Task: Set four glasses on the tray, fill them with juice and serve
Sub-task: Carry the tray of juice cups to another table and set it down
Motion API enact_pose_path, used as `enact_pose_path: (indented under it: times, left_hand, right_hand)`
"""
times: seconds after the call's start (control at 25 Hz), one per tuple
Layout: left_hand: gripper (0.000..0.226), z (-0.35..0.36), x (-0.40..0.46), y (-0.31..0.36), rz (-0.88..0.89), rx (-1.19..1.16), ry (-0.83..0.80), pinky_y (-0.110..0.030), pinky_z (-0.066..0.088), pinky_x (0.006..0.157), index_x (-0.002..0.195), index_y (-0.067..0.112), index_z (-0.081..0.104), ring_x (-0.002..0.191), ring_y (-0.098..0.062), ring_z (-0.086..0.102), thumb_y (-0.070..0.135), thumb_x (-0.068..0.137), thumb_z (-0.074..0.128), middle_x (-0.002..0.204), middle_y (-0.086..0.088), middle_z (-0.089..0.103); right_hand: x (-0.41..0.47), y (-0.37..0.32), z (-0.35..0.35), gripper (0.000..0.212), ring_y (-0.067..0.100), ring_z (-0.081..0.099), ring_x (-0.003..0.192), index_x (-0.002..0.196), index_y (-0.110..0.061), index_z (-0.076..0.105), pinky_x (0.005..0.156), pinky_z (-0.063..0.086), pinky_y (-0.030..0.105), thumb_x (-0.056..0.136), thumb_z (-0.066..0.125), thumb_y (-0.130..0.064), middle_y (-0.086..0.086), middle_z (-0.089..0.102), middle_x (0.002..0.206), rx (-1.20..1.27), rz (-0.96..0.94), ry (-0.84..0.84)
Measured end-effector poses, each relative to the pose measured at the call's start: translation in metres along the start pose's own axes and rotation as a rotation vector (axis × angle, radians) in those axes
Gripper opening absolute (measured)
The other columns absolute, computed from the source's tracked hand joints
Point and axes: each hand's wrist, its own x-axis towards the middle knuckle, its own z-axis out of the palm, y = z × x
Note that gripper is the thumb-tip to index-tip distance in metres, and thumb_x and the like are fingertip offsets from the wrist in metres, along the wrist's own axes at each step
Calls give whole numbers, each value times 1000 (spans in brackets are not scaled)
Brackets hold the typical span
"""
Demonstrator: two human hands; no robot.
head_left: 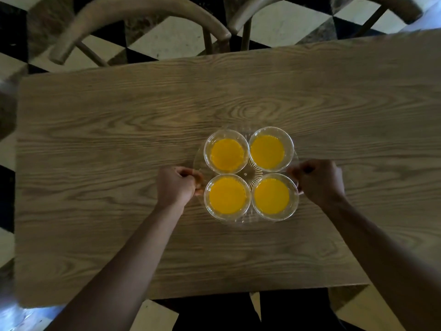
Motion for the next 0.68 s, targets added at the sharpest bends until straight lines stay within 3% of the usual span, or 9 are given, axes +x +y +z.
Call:
enact_pose_path:
  times: [0.12, 0.28, 0.44, 0.68]
  left_hand:
    - [35, 1, 1, -3, -7, -2, 21, -21, 57, 47, 78, 6, 74, 61, -16, 73, -17, 94, 52, 81, -13, 77]
    - [35, 1, 2, -5, -16, -5, 15, -19, 57, 47, 79, 7, 72, 65, -16, 73, -15, 97, 51, 83, -12, 77]
    - [36, 2, 6, -6, -9, -20, 12, -17, 54, 45, 76, 9, 73, 62, -13, 73, -15, 95, 55, 83, -11, 77]
    - [36, 3, 6, -10, 9, -16, 3, -17, 54, 44, 75, 7, 74, 62, -16, 72, -17, 94, 54, 82, -13, 77]
  right_hand:
    - [0, 1, 1, 19, 9, 71, 48, 72, -14, 79, 46, 53, 14, 89, 76, -23, 0, 75, 61, -19, -5, -1]
    - [-1, 1, 3, 20, 9, 69, 47, 72, -12, 79, 40, 47, 9, 89, 76, -22, 2, 74, 61, 0, 12, 2]
    - [-2, 2, 4, 23, 9, 72, 51, 67, -16, 78, 55, 60, 24, 88, 76, -25, -2, 74, 59, -27, -1, 18]
    - [-3, 5, 6, 23, 16, 74, 57, 68, -15, 78, 69, 64, 41, 86, 76, -29, -1, 74, 59, -18, 9, 29]
